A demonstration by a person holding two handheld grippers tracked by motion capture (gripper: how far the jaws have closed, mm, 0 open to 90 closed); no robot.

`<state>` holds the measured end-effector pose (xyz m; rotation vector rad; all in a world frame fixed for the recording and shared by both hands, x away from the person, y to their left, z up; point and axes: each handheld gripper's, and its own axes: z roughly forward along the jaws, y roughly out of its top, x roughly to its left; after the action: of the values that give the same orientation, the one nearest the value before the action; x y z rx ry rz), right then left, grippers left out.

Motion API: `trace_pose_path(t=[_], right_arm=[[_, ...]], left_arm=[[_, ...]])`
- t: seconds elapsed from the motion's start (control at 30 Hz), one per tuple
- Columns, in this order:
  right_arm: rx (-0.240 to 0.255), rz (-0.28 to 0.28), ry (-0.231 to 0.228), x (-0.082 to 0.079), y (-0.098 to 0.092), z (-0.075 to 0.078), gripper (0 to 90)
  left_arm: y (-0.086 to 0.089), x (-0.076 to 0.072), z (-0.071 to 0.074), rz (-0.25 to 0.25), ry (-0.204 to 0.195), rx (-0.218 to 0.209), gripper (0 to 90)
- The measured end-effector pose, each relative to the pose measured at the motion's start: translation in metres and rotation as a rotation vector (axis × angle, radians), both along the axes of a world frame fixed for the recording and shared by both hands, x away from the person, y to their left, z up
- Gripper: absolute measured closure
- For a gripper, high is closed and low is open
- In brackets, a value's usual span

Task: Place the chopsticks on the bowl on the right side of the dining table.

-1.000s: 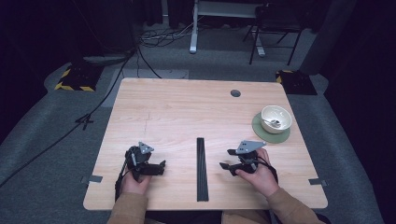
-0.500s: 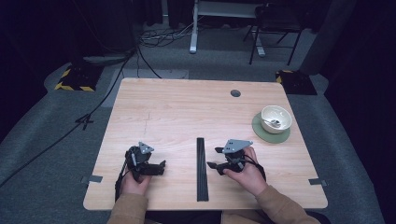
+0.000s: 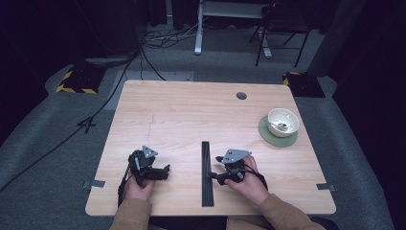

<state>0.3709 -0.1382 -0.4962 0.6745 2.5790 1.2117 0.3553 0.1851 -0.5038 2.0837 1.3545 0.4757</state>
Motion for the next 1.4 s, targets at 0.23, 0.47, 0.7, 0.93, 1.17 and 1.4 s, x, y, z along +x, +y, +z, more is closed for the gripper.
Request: trace_pose_path(t=[0.23,0.47,0.7,0.93,1.17,1.4], right_arm=[[-0.001,0.029,-0.019,0.0,0.002,-0.004,31.2],[-0.022,-0.008,0.009,-0.001,-0.001,-0.003,31.1],[-0.025,0.001,0.015,-0.006,-0.002,-0.002,31.1],[-0.066,-0.066,0.014,0.005,-0.026,-0.001,31.9],[-0.071,-0.059,0.029,0.003,-0.031,-0.001,34.6],[-0.085,-0.113,0.038,0.013,-0.048,0.002,38.7]], left_arm=[[0.0,0.0,0.0,0.0,0.0,0.0,0.5],[0.0,0.0,0.0,0.002,-0.002,0.003,0.5],[0.0,0.0,0.0,0.0,-0.001,0.002,0.4],[0.0,0.001,0.0,-0.008,0.003,-0.003,0.3],[-0.001,0.002,0.0,-0.011,0.001,-0.002,0.4],[-0.001,0.002,0.0,-0.011,0.001,-0.003,0.4]])
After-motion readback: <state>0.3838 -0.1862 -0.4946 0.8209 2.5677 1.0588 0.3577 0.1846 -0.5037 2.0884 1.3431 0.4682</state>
